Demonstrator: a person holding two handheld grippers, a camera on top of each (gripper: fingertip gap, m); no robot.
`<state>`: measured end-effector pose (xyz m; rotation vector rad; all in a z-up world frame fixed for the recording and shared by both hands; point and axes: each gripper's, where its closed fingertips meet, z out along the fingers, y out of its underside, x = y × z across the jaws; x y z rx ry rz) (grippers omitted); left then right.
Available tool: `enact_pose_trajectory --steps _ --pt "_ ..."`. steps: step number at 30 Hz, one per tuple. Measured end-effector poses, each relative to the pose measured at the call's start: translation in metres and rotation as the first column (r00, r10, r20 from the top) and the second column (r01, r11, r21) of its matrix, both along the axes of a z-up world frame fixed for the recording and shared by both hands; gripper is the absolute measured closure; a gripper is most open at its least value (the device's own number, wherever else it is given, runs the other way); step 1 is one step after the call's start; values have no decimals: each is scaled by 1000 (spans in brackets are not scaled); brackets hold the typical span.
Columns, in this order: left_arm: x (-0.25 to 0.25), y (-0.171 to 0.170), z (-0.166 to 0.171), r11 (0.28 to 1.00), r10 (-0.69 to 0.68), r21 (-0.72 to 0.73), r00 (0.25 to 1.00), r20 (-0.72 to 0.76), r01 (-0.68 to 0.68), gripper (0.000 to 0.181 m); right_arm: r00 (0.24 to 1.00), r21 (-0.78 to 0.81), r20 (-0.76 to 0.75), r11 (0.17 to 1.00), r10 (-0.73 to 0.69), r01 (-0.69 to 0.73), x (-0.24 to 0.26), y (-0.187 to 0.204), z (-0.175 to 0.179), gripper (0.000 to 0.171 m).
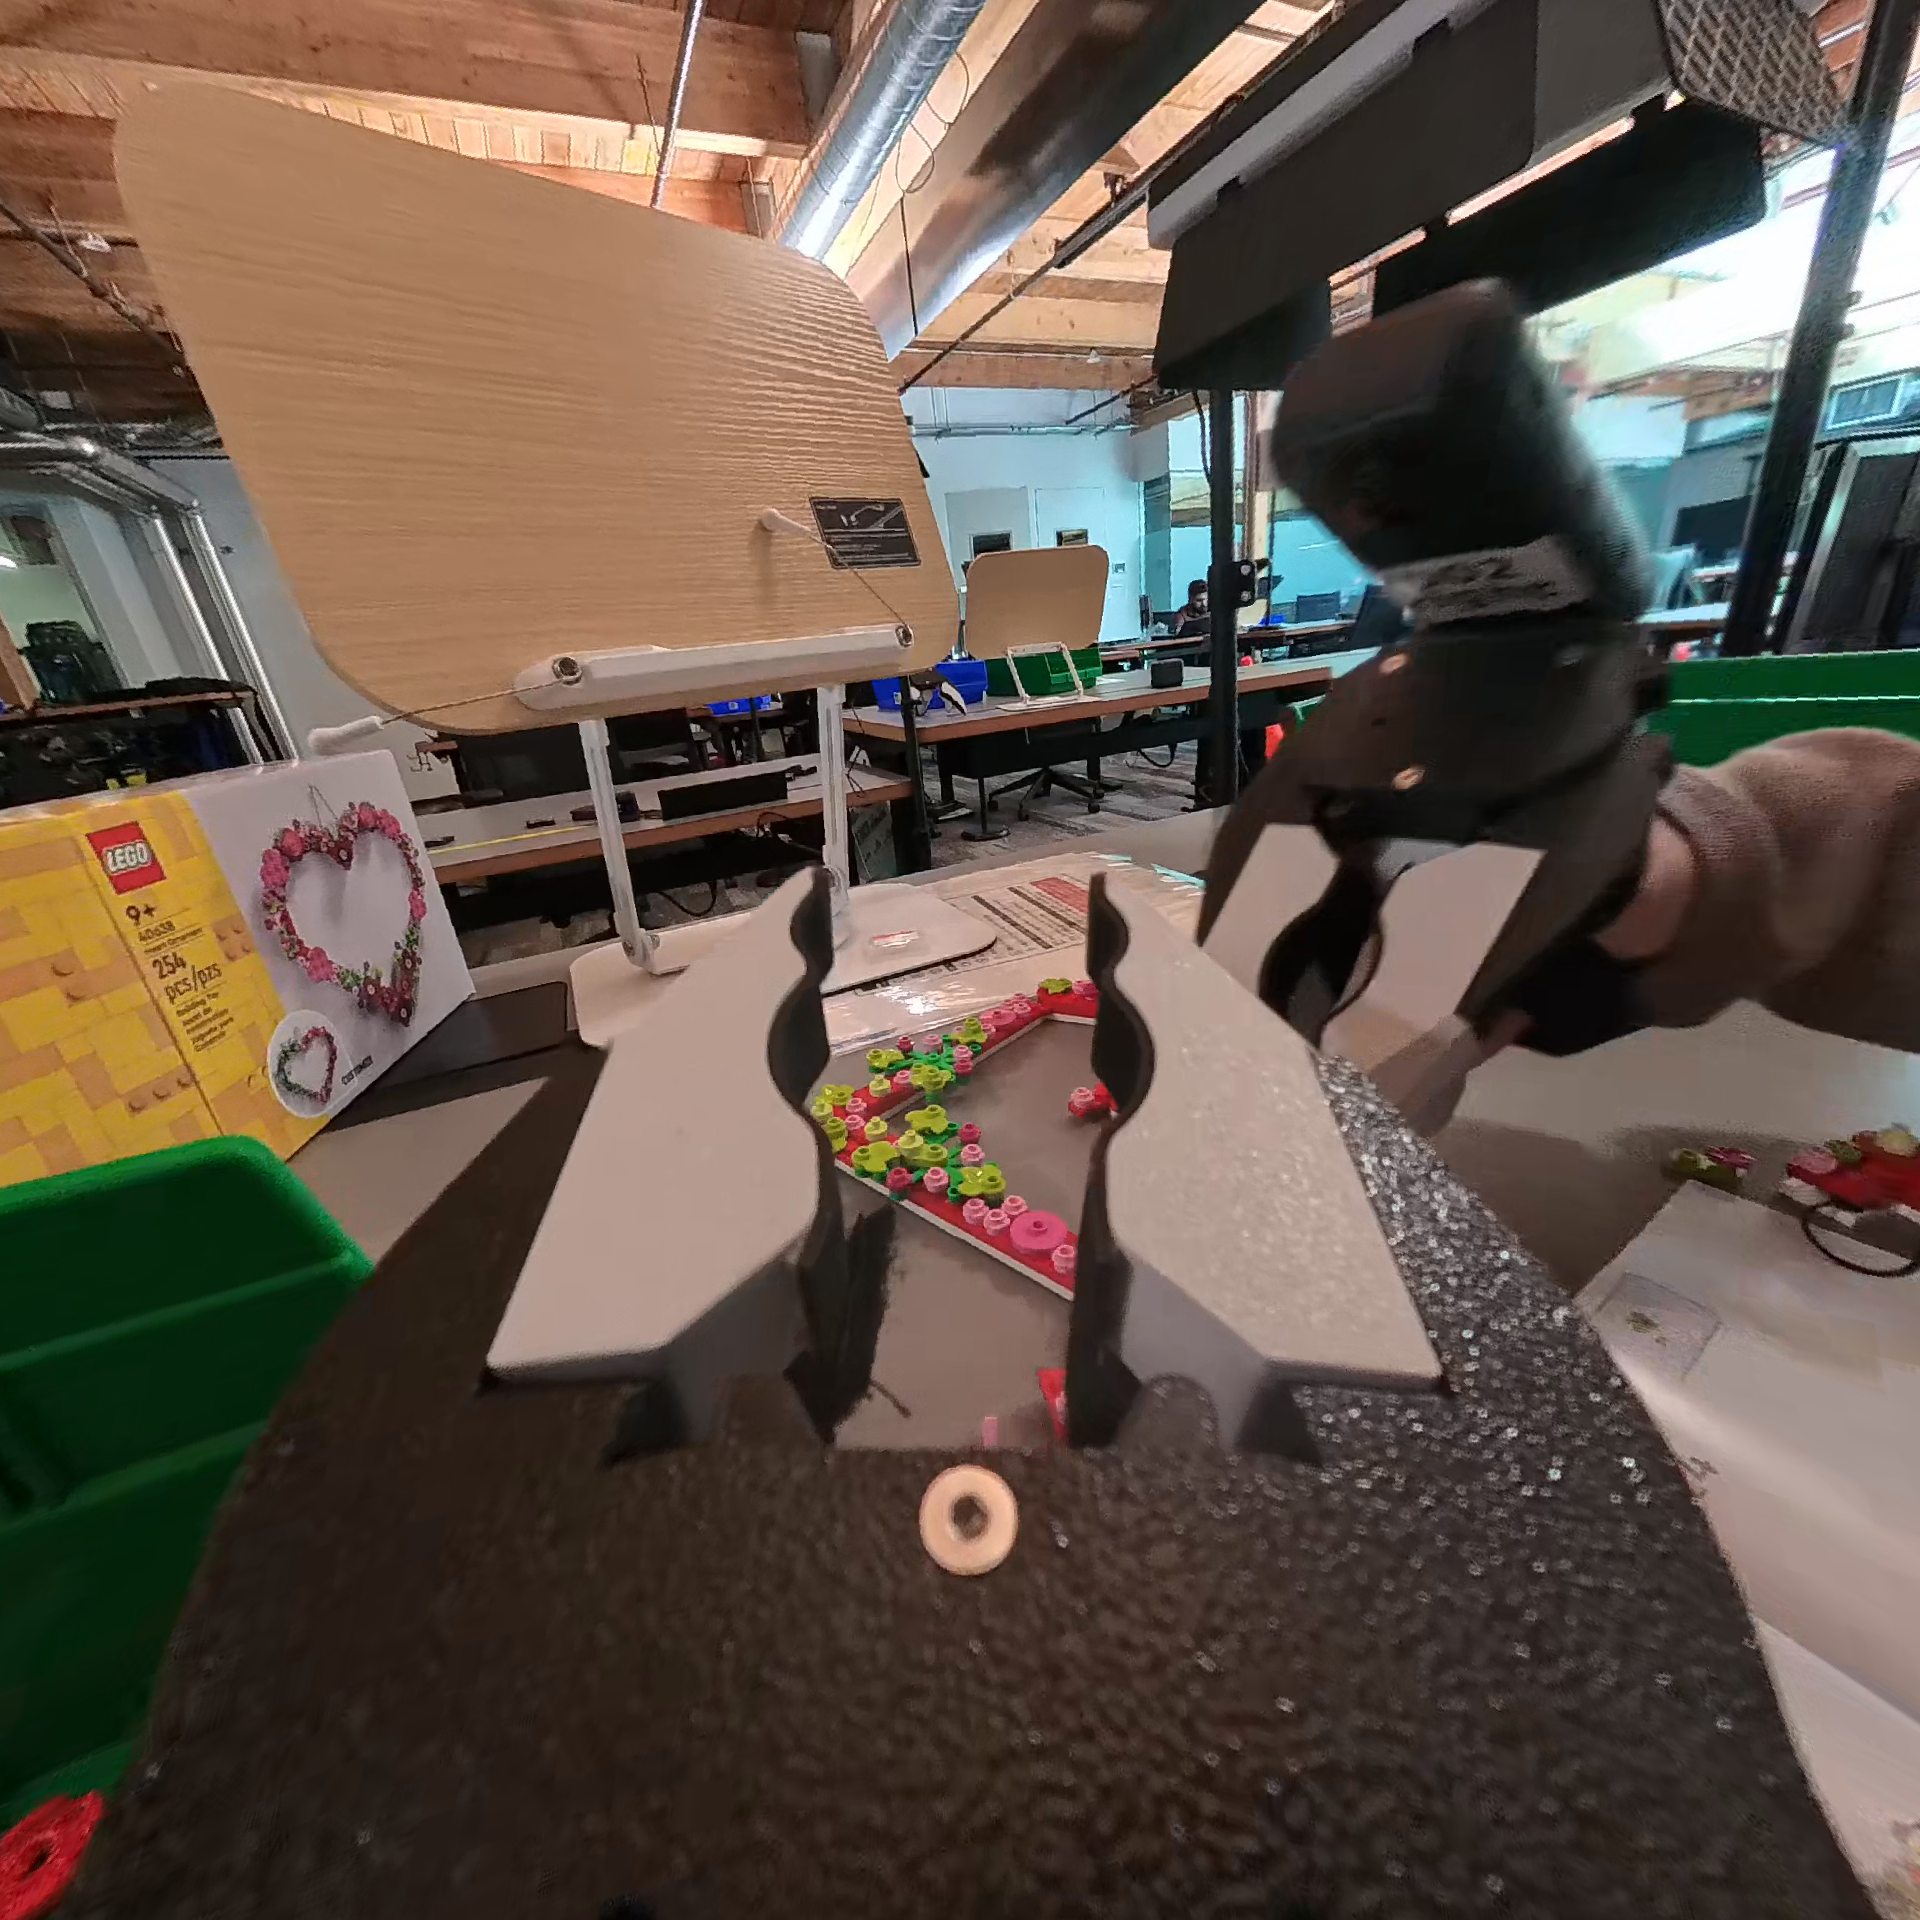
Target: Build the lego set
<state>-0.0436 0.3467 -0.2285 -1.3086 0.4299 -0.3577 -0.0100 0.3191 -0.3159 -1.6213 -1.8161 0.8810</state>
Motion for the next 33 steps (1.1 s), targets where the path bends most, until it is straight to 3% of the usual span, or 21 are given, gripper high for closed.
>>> enact_pose_trajectory --steps 7,14,20,22,25,27,29,33 --pt "-5 1 3 1000 13 7 999 33 -13 135 982 -32 152 994 110 -107 -12 1 -34 161" --pt "-6 1 4 1000 10 6 999 44 -10 135 984 -55 129 991 126 -120 -13 -2 -35 166" --pt "-1 0 3 1000 -15 13 999 28 14 135 998 136 -58 991 1 7 4 11 7 167" --pt "11 -6 3 997 -69 36 997 -22 70 134 983 52 -175 996 -59 69 11 6 26 167" --pt "35 -20 -1 984 -148 77 973 -179 164 129 920 -224 -336 966 -203 131 18 4 52 167" --pt "44 -28 0 975 -125 145 953 -276 169 133 861 -465 -419 883 -289 70 20 0 71 168" --pt "49 -34 1 966 -78 204 935 -346 156 139 856 -635 -411 772 -314 -22 19 -7 77 168" --pt "54 -52 13 921 -24 351 922 -386 171 158 834 -757 -437 639 -337 -138 15 -13 86 168"
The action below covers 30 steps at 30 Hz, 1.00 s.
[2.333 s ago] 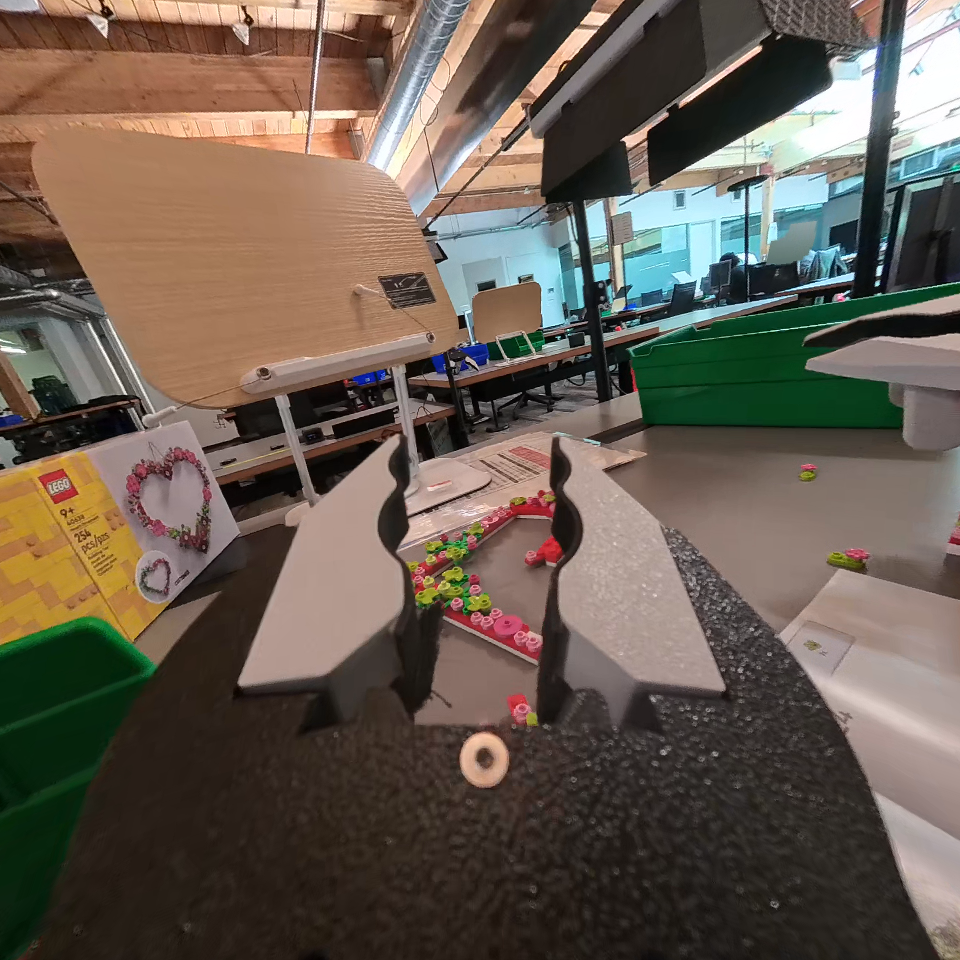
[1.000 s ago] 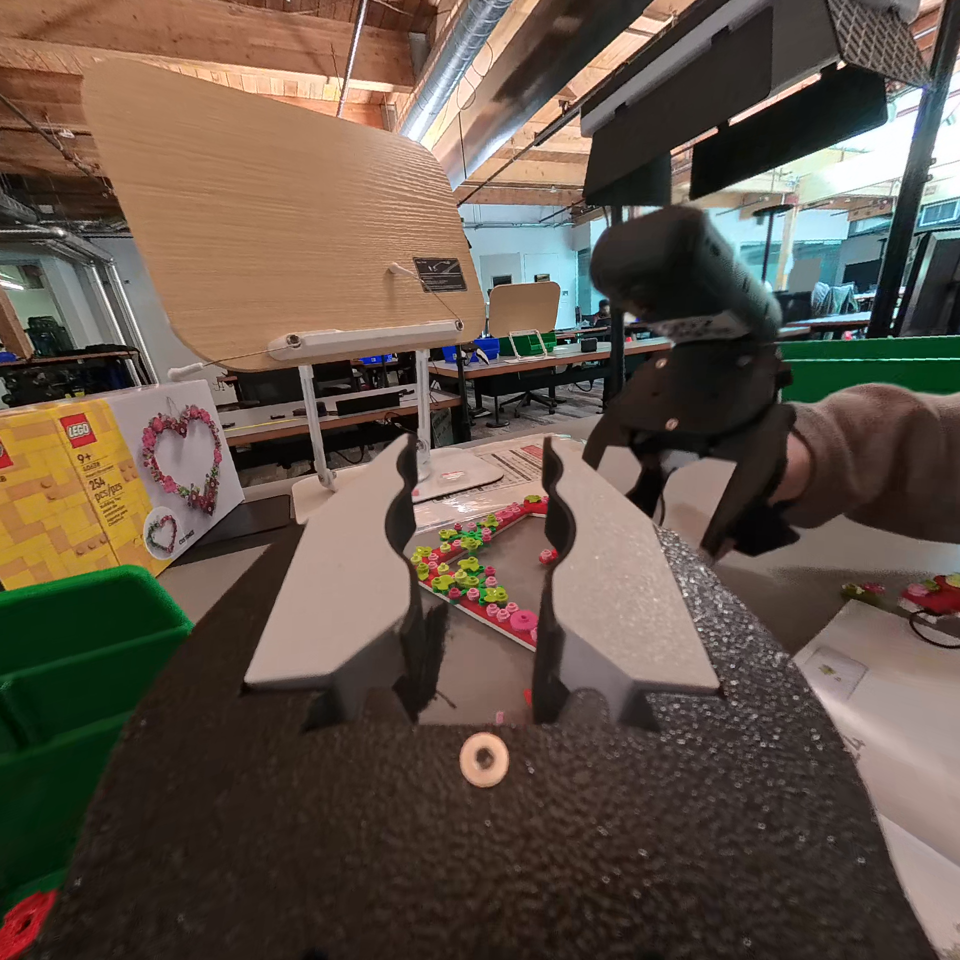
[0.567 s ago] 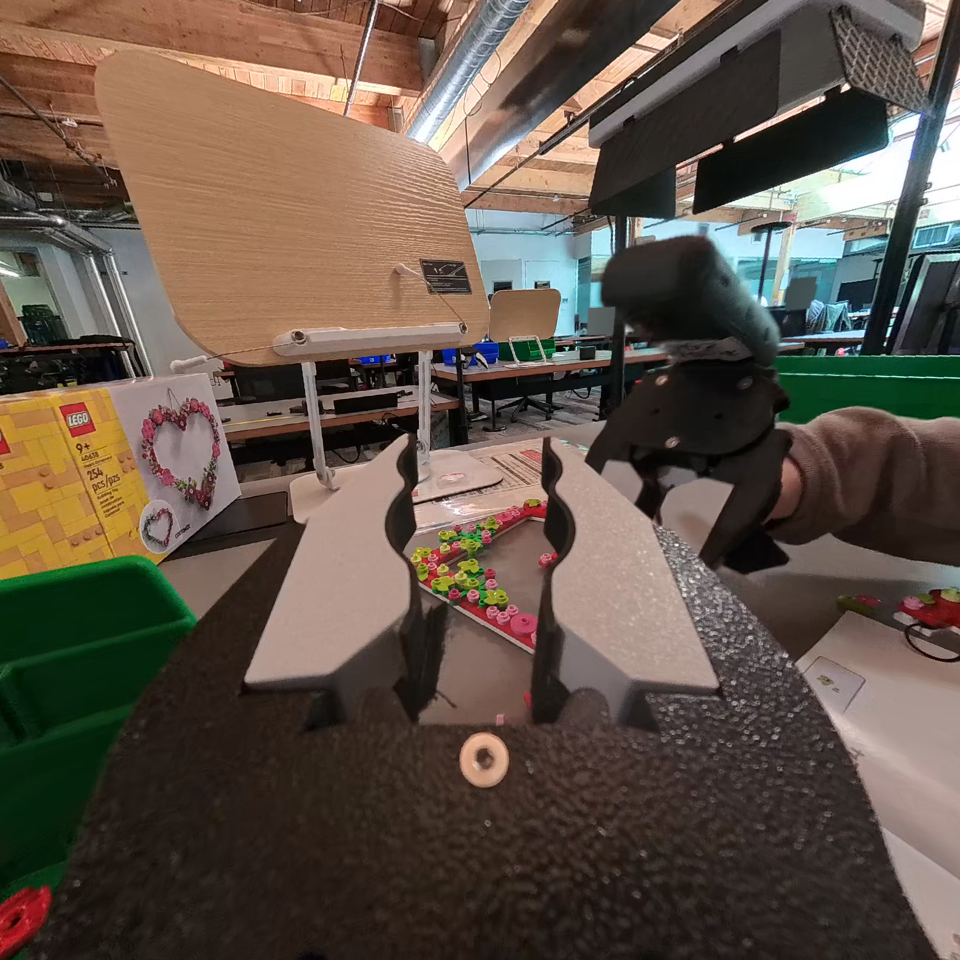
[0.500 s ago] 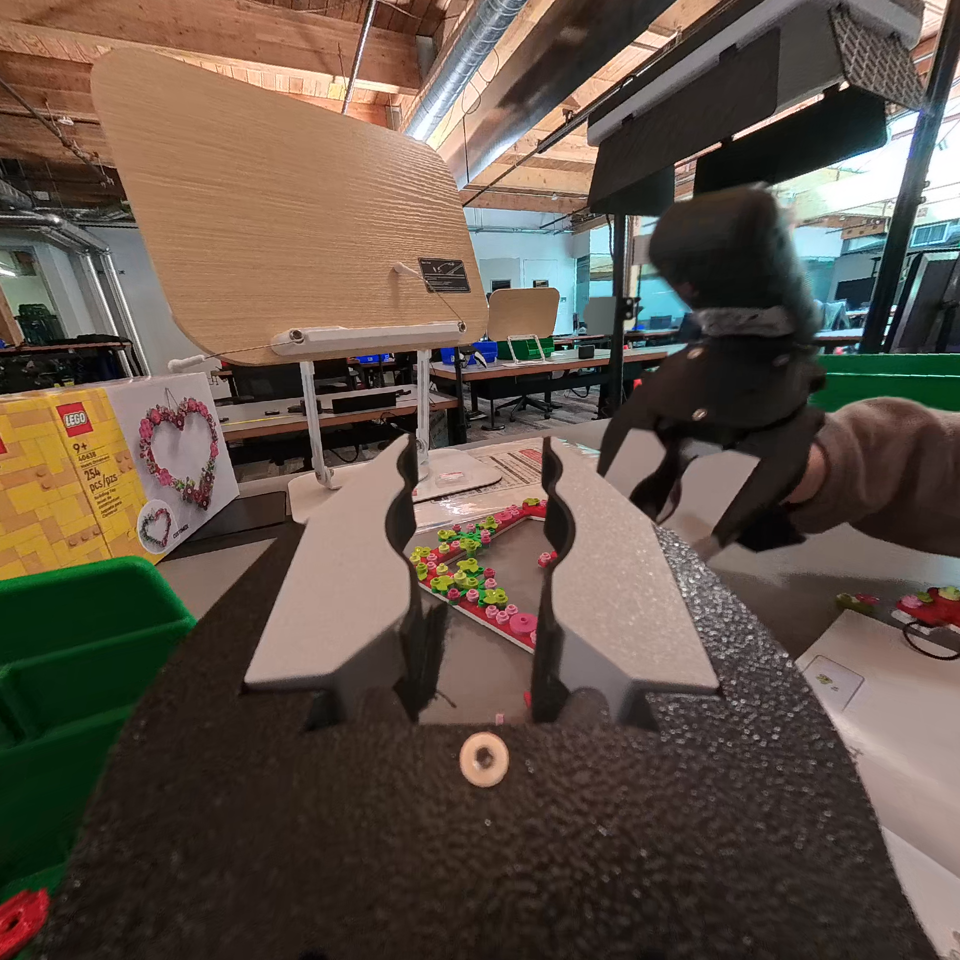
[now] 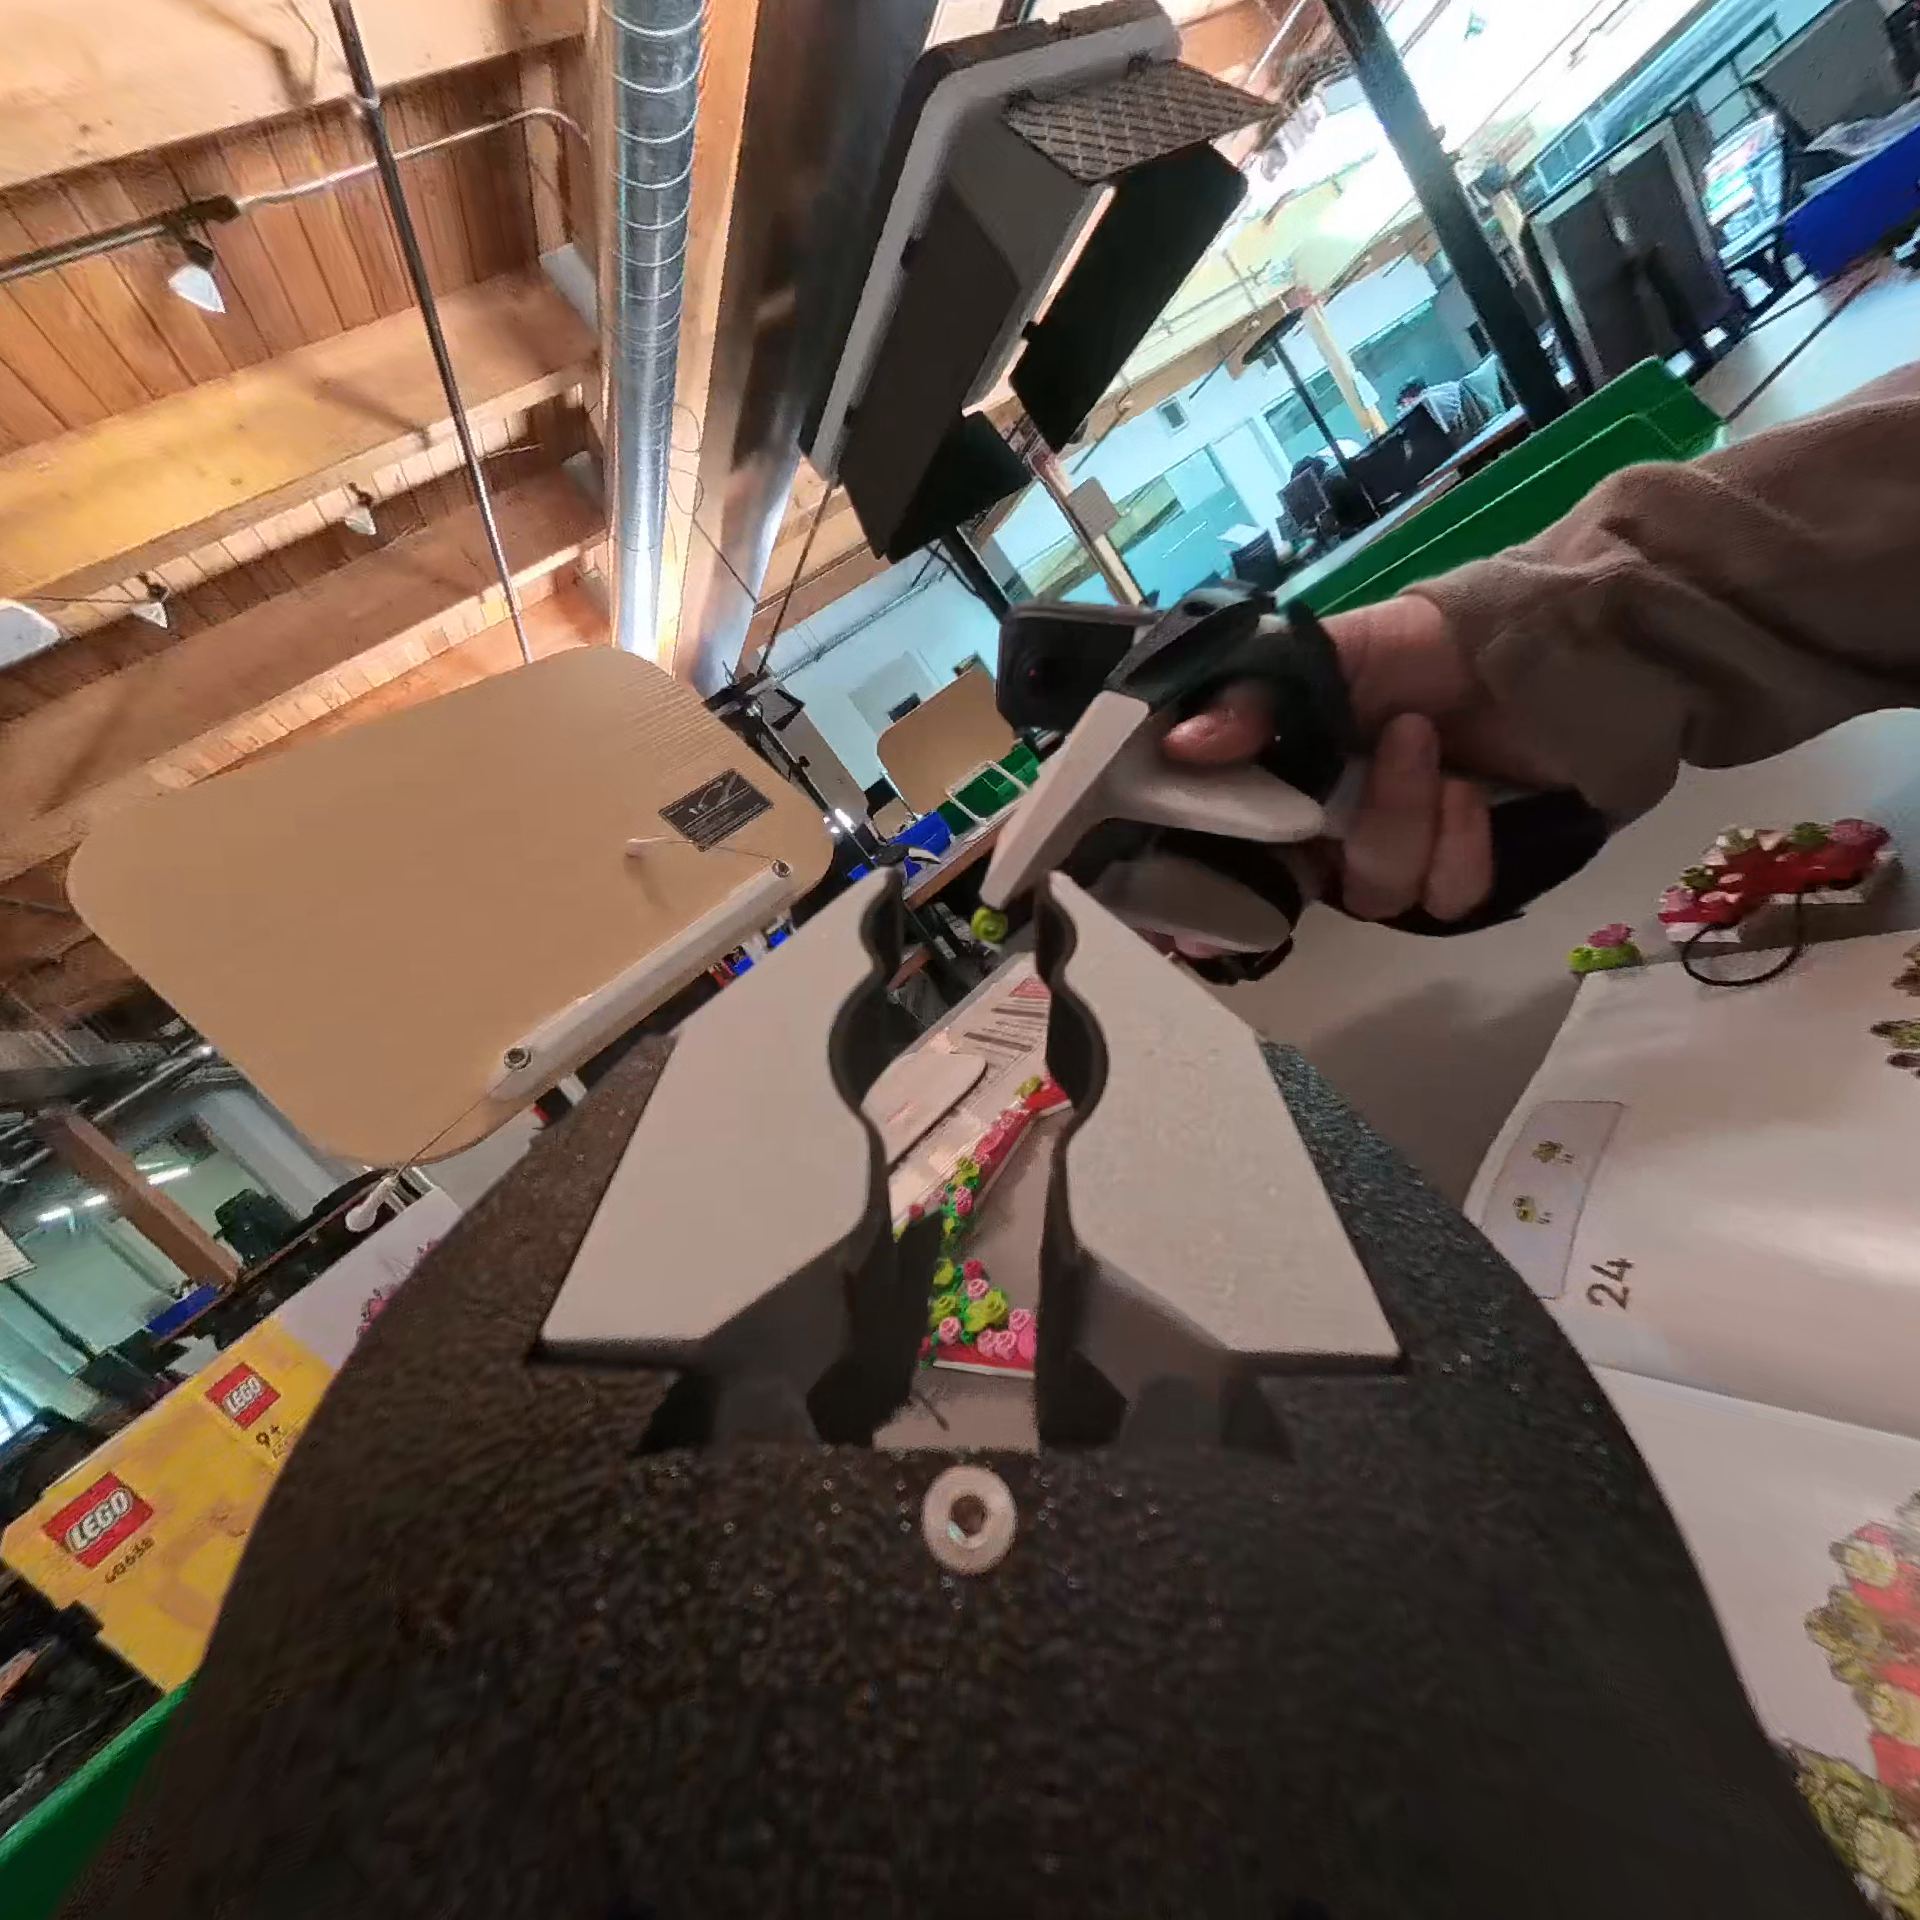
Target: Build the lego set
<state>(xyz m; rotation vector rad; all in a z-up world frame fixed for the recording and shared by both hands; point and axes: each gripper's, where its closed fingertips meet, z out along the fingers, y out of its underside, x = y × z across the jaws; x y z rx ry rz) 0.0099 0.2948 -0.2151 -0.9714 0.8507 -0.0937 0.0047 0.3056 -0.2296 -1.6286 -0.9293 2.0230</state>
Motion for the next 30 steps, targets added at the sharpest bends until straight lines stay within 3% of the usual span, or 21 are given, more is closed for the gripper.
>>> enact_pose_trajectory --steps 6,12,17,24,27,30 --pt "1 8 -9 998 9 -67 1000 -11 -10 157 998 -102 -48 994 42 -47 0 -3 2 167" --pt "0 7 -9 999 21 -46 999 -27 -22 175 996 -128 -64 990 56 -63 -1 -5 2 167" --pt "2 7 -9 999 9 -54 999 -31 -11 169 995 -136 -70 988 65 -74 -3 -7 2 167" --pt "1 9 -11 997 23 -66 999 -44 -26 176 994 -155 -82 985 68 -80 -4 -8 2 167" --pt "-2 12 -11 996 39 -82 999 -38 -42 176 999 -128 -44 992 -16 10 -5 4 -3 155" --pt "-5 15 -11 992 41 -117 999 -18 -43 176 973 5 -25 973 -230 230 10 39 1 150"
